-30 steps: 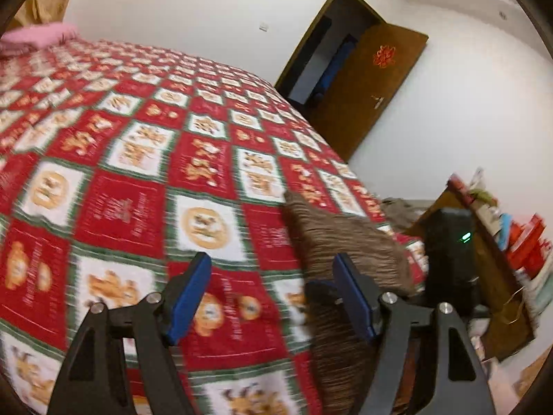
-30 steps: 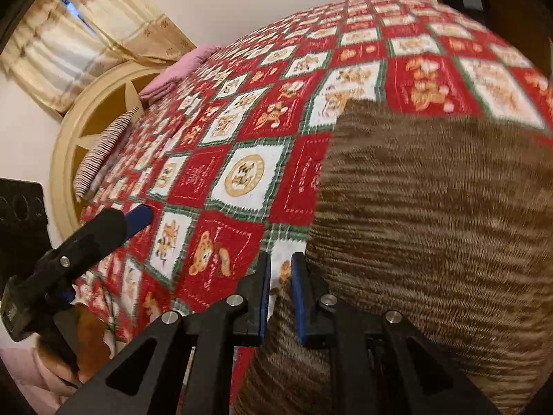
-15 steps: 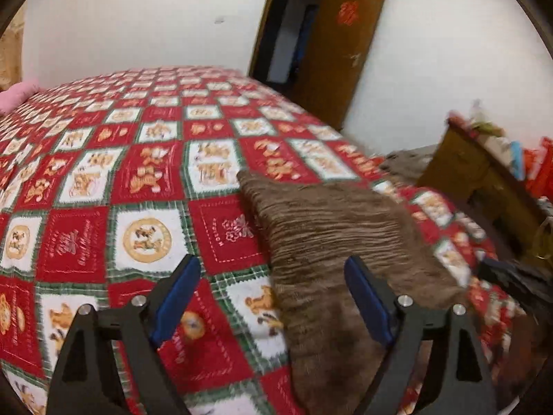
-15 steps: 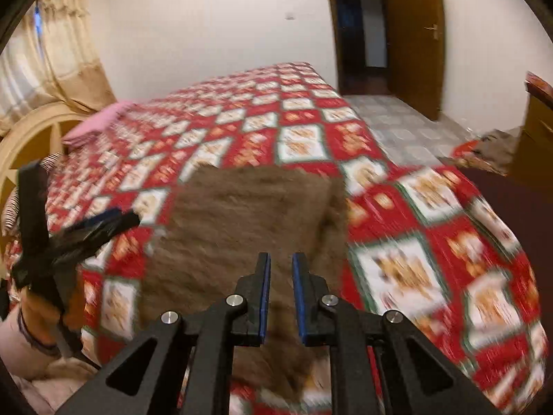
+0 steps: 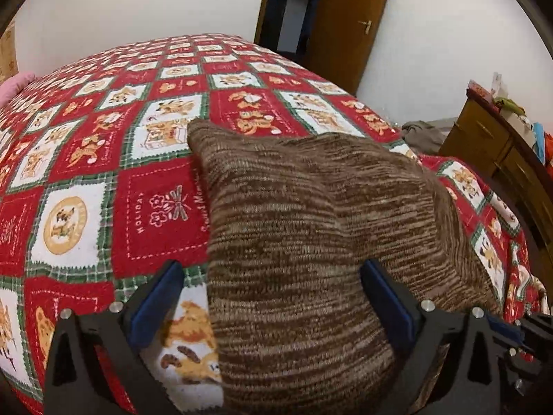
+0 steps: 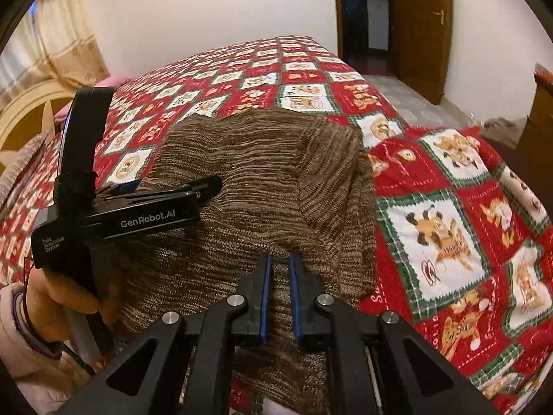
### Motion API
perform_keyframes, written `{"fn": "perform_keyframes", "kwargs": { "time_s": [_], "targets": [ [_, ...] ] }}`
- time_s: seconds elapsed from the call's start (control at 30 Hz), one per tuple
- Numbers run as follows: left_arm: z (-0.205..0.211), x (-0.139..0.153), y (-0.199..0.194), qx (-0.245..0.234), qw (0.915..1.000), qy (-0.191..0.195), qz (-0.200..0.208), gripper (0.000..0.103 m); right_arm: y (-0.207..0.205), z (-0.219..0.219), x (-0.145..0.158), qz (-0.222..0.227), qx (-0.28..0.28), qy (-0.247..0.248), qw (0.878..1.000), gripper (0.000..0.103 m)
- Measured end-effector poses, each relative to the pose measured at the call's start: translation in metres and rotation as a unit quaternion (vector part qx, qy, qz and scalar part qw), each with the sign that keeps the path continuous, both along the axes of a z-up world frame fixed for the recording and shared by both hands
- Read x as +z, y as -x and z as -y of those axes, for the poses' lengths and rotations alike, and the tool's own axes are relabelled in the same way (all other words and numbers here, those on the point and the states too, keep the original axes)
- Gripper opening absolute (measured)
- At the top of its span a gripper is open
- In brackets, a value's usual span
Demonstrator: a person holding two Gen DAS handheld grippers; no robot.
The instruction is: Fold small clothes
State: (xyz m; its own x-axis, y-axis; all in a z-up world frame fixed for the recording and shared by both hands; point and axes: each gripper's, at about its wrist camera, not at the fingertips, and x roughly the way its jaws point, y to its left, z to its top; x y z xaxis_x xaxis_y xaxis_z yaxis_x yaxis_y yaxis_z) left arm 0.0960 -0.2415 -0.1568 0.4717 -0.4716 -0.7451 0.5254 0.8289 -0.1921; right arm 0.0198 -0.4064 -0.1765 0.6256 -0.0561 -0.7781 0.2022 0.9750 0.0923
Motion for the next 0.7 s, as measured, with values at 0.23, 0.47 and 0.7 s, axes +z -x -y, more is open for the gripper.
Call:
{"fn": "perform_keyframes", "kwargs": {
  "time_s": [0.23,0.47,0.7],
  "targets": [
    [-0.034,0.028,0.022,0.001,0.9997,-0.022,0.006,0.103,0.033,0.000,0.026,0.050,-0.043,-0.029,0.997,0.010],
    [-0.057,0.071,0.097,-0.004,0.9903,-0.060,0.125,0.103,0.102,-0.019,0.077,0.163,-0.064,0.005,0.985,0.087],
    [-0.063,0.107,0.141,0.000,0.9834,-0.072,0.166,0.103,0.117,-0.054,0.108,0.192,-0.058,0.035,0.979,0.087]
  ]
}}
